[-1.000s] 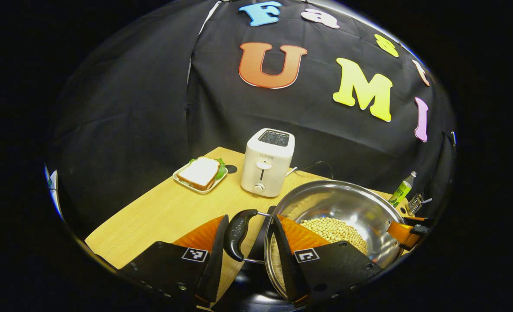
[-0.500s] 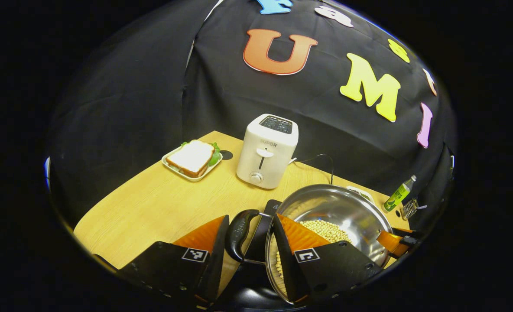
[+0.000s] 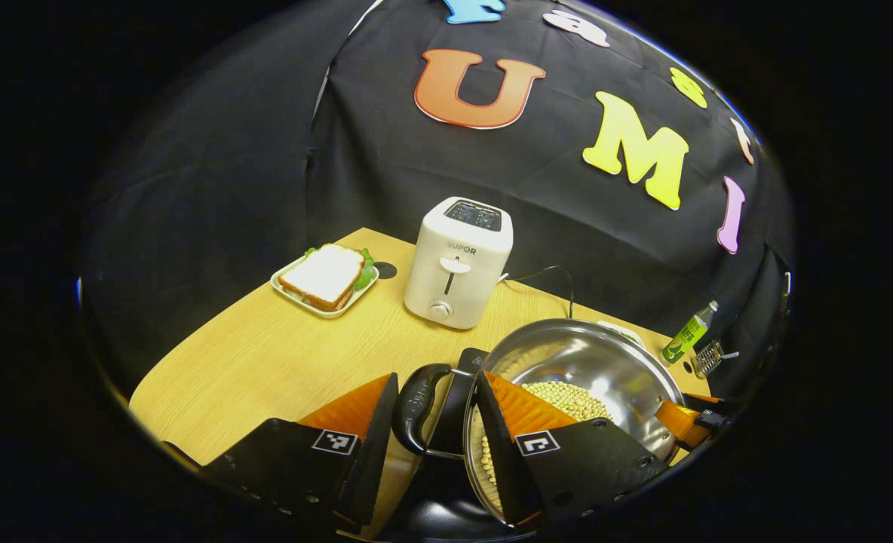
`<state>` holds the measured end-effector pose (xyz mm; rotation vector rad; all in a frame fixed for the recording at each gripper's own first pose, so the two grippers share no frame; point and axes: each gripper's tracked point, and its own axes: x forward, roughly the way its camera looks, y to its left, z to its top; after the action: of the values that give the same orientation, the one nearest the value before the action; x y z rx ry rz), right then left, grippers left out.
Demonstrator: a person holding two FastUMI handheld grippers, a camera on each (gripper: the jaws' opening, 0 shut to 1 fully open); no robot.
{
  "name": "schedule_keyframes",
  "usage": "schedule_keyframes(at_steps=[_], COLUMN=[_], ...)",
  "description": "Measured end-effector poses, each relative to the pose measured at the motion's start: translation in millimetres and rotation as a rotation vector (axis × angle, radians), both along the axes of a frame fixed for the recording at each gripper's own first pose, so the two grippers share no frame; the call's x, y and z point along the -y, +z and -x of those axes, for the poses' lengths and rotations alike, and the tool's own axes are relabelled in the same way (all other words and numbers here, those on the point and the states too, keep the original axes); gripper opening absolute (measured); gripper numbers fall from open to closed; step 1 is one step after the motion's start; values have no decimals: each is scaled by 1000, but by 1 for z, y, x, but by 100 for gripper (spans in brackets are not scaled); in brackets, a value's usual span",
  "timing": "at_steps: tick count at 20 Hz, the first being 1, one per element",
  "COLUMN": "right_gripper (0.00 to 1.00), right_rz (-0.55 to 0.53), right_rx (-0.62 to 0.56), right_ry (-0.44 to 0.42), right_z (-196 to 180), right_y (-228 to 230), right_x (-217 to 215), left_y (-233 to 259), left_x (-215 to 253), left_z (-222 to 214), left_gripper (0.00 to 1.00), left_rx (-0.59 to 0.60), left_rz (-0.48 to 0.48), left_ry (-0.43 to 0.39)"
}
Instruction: First push the handle of the pot to place it horizontally, then grasp the pot with both hands and set it on the induction cooktop.
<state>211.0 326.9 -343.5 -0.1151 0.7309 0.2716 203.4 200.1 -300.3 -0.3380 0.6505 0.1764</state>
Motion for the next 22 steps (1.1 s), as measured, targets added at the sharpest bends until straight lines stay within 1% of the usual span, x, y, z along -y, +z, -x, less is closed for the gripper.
schedule_keyframes(at_steps=[2,4,5,7,8,9,10,11,12,14,16,17,19,22], right_gripper=[72,75,76,78,81,88,90,90,91,93,93,93,99,99], right_rz=[-27,-79,-103,-150,-165,-185,-205,-222,-226,-204,-182,-174,-159,-144], right_rx=[10,19,43,106,127,153,171,187,202,248,297,321,367,404], right_ry=[19,31,34,55,58,56,50,54,64,72,90,89,84,55], right_z=[1,3,2,1,3,7,12,17,24,39,60,71,92,120], right_y=[0,3,10,26,32,40,46,52,58,71,85,90,101,110], right_x=[-2,-2,1,4,9,16,21,26,31,45,55,63,77,101], left_y=[5,14,19,30,35,42,49,57,64,73,81,81,79,87], left_x=[-3,-13,-16,-23,-24,-24,-23,-19,-16,-2,13,19,30,48], left_z=[2,2,5,17,23,28,35,41,46,58,65,70,83,104], left_gripper=[63,61,70,82,70,88,88,100,92,95,95,96,95,96], left_rx=[27,69,80,84,92,109,123,146,168,190,226,228,226,254], left_rz=[-35,-71,-80,-100,-114,-134,-154,-167,-170,-145,-134,-139,-149,-151], left_ry=[-24,-15,-1,28,36,39,41,37,43,45,19,12,-6,-31])
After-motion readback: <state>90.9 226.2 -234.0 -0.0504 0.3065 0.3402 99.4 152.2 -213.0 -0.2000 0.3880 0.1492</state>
